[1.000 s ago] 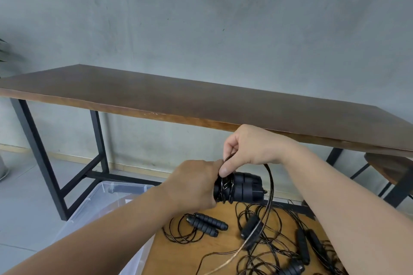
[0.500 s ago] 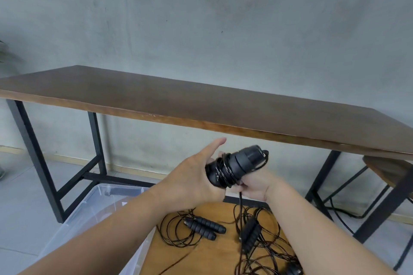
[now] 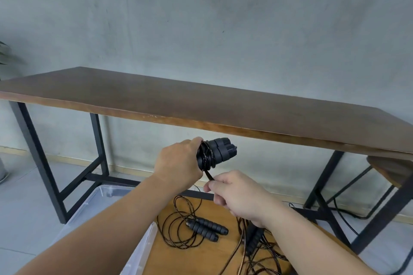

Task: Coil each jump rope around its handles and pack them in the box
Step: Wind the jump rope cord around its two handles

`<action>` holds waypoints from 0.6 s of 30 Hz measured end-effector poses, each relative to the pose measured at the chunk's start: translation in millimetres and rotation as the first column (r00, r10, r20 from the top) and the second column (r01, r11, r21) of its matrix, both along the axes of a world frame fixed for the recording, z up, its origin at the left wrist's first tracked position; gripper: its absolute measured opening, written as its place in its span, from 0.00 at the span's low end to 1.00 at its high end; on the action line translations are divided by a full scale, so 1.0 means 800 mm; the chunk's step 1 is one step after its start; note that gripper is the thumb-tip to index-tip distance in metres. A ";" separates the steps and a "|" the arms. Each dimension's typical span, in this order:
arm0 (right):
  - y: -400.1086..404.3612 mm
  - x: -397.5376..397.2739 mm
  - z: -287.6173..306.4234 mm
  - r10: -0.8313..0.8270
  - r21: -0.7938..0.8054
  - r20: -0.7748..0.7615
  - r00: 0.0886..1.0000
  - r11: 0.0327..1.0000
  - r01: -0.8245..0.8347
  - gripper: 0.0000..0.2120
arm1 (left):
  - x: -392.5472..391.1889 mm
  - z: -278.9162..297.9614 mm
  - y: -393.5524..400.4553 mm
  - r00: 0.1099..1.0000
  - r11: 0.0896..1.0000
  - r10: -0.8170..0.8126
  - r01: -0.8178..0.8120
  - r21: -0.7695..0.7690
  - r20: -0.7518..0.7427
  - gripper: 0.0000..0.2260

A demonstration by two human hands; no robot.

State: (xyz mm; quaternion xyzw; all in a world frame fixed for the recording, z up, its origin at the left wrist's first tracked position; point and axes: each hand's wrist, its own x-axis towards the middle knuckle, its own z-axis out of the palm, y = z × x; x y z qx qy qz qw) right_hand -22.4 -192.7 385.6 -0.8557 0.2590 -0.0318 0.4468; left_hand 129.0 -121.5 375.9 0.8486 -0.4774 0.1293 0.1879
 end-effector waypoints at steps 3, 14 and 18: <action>-0.001 -0.002 0.019 0.037 -0.157 -0.092 0.995 0.986 -0.051 0.16 | 0.000 -0.004 -0.004 0.995 0.999 0.011 -0.015 0.048 0.097 0.18; -0.015 -0.003 0.080 0.023 -0.476 -0.182 0.983 0.873 -0.109 0.13 | -0.011 -0.008 -0.002 0.957 0.969 -0.161 0.107 0.222 0.240 0.18; -0.027 -0.002 0.090 0.051 -0.502 -0.184 0.982 0.853 -0.139 0.07 | -0.014 0.004 -0.001 0.930 0.941 -0.272 0.205 0.268 0.246 0.20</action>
